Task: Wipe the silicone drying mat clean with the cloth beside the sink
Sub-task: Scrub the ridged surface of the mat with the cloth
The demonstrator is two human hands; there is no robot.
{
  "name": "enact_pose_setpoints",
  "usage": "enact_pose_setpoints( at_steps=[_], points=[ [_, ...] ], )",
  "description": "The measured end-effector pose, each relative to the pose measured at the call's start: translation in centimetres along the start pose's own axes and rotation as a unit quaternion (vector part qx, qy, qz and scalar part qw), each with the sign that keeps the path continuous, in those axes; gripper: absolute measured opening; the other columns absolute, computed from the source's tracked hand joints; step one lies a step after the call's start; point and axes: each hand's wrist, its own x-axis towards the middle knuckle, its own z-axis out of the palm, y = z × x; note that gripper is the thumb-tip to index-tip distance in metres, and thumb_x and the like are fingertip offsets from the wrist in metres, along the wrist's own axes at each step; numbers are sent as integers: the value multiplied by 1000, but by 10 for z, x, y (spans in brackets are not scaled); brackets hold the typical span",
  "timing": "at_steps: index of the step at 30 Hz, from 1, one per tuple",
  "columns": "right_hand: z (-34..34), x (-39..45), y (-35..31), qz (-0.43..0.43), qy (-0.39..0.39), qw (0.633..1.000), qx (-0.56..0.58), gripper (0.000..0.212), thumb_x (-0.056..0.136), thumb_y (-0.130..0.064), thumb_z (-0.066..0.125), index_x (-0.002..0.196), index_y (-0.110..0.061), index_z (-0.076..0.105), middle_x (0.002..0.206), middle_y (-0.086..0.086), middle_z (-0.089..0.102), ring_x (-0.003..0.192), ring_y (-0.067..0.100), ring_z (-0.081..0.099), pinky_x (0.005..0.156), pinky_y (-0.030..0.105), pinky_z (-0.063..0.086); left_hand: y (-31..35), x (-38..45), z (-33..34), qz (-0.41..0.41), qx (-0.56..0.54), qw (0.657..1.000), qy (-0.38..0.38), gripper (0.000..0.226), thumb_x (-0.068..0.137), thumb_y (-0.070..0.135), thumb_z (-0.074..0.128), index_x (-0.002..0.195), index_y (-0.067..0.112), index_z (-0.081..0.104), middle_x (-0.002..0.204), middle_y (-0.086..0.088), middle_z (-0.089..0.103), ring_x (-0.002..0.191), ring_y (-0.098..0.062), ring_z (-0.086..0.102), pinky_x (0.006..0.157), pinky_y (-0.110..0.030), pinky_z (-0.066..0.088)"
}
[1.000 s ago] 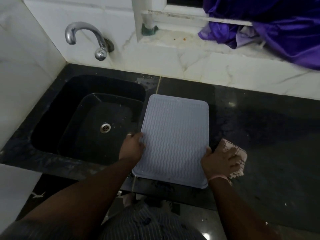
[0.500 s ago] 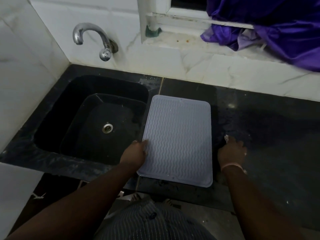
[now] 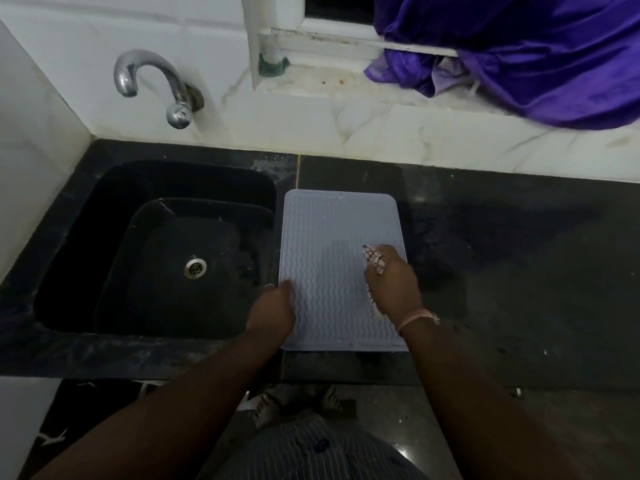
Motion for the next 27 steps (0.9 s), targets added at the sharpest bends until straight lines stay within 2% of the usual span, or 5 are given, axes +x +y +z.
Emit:
enact_pose_setpoints(
  at_steps=[4, 10, 15, 21, 27],
  points=[
    [1, -3, -26, -19, -45, 996, 70, 38, 95, -19, 68, 132, -13, 59, 111, 1, 69, 98, 13, 64, 86, 21, 48, -10, -16, 4, -12, -61, 997, 49, 34, 79, -9, 54, 106, 0, 71, 102, -19, 66, 97, -33, 63, 73, -22, 37],
    [47, 0, -33, -136, -112, 983, 48, 49, 96, -29, 60, 143, -19, 54, 131, 2, 60, 121, 17, 55, 108, 21, 36, -15, -44, -4, -56, -106, 990, 71, 33, 71, 2, 70, 103, 10, 75, 96, -15, 67, 91, -31, 63, 75, -34, 51],
    [87, -2, -25, -200, -204, 929, -235, 63, 88, -41, 57, 148, -29, 47, 148, 12, 43, 136, 42, 37, 108, 57, 34, -7, -60, 2, -115, -106, 983, 92, 44, 82, 13, 67, 123, 27, 70, 104, -6, 67, 92, -23, 66, 76, -33, 55],
    [89, 16, -25, -299, -193, 921, -155, 50, 86, -19, 53, 135, -21, 59, 120, 10, 58, 102, 36, 53, 84, 46, 49, 3, -73, 12, -214, -143, 954, 154, 22, 88, 13, 59, 89, 26, 77, 90, 6, 75, 83, -13, 69, 74, -32, 57],
    [89, -47, -32, -457, -286, 824, -178, 51, 86, -32, 43, 135, -31, 58, 127, 0, 54, 104, 30, 50, 84, 43, 47, 0, -79, 28, -248, -163, 932, 208, 17, 86, 21, 72, 69, 18, 68, 74, 2, 70, 72, -16, 66, 63, -29, 44]
  ],
)
